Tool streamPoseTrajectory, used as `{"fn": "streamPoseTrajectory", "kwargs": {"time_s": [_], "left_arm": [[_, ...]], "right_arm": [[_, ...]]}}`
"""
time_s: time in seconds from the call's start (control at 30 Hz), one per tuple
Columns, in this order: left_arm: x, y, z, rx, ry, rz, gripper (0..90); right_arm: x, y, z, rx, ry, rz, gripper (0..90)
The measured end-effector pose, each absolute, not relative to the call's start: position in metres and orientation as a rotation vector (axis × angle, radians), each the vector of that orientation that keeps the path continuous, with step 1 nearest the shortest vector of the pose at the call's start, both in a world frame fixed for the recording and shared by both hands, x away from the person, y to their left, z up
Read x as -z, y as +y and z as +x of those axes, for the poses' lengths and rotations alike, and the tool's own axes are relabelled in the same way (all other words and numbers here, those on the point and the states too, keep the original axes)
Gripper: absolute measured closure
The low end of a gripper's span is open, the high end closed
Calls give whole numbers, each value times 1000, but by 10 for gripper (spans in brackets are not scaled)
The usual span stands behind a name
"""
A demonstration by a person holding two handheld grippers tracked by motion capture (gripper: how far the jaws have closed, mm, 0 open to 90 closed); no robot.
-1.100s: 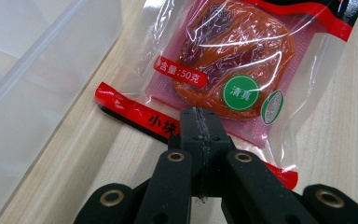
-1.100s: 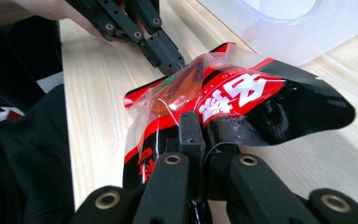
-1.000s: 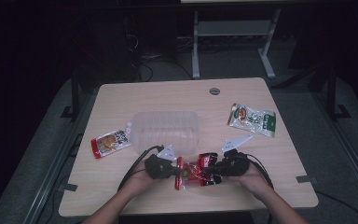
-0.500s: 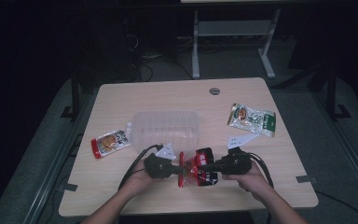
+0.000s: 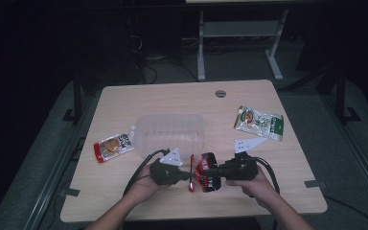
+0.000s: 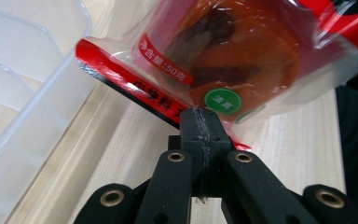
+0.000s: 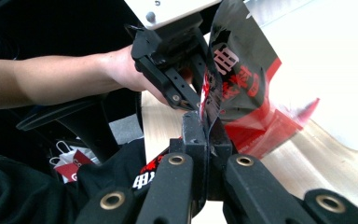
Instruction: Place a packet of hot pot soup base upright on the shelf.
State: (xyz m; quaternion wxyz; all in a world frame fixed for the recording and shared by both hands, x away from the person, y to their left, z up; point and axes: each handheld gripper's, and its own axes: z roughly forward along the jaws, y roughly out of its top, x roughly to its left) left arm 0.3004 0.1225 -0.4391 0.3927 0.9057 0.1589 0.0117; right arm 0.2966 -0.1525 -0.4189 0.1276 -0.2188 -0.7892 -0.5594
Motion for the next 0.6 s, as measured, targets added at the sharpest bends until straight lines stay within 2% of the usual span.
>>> {"fn": "streamPoseTrajectory", "kwargs": {"time_s": [0.43, 0.6], "left_arm": [[424, 144, 290, 1, 419, 2266, 898], [420, 166, 282, 8, 457, 2266, 898]], "right_arm": [[406, -153, 291, 1655, -2365, -599, 900], [401, -151, 290, 1647, -2408, -577, 899]]}}
